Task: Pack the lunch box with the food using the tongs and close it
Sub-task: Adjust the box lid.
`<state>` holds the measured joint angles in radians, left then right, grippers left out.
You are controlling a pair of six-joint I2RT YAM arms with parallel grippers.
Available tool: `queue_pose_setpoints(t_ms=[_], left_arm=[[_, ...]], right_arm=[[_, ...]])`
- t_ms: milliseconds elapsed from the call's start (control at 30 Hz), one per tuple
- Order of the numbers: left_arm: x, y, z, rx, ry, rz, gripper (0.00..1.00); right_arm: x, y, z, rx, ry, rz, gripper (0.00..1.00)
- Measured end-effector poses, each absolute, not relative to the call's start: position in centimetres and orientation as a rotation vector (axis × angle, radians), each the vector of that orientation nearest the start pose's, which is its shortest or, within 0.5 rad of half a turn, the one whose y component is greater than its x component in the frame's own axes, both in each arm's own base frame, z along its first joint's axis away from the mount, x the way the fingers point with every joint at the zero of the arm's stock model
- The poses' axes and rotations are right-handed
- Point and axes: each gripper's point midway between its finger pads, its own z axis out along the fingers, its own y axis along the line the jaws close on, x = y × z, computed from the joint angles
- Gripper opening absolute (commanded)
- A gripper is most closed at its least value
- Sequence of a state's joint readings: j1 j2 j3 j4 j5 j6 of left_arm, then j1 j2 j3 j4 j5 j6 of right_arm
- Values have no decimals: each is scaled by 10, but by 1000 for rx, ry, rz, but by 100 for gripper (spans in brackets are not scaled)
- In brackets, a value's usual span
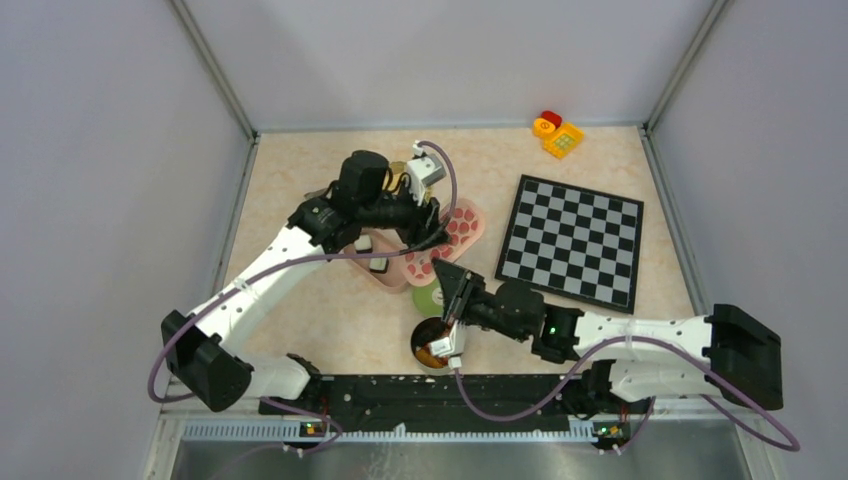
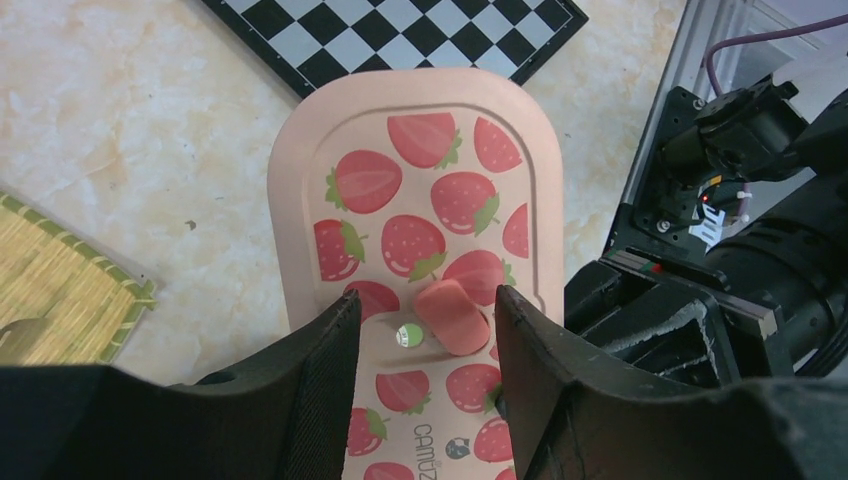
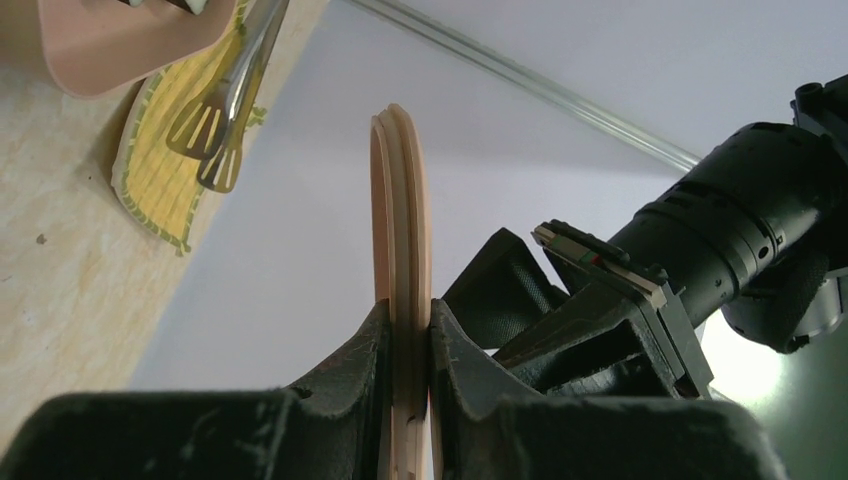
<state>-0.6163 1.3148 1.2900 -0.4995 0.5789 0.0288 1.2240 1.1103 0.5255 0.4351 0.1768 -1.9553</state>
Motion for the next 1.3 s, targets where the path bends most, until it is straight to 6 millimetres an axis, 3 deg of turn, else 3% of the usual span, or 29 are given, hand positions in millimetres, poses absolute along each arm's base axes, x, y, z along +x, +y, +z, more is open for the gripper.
queue_pose_setpoints(t_ms=[133,333,567,867,1200,1300], left_arm=[[246,-299,271,1037,1894,-931,48],[245,-305,263,1073,1897,-896,30],[243,-304,260,1105,1892,-890,34],[218,-306,259,1247,1834,-1001,39],[193,-302,265,1385,1730,-1074,33],[188,-301,264,1427,1708,-1090,21]], right_arm=[[195,335,239,-1780,110,-692,0],[198,336,231,-1803,126,-696,0],[197,336,232,-1793,153,-679,0],[184,333,238,-1789,135,-587,0],[160,328,248,-1771,50,-475,0],[153,328,246,-1779,27,-444,0]])
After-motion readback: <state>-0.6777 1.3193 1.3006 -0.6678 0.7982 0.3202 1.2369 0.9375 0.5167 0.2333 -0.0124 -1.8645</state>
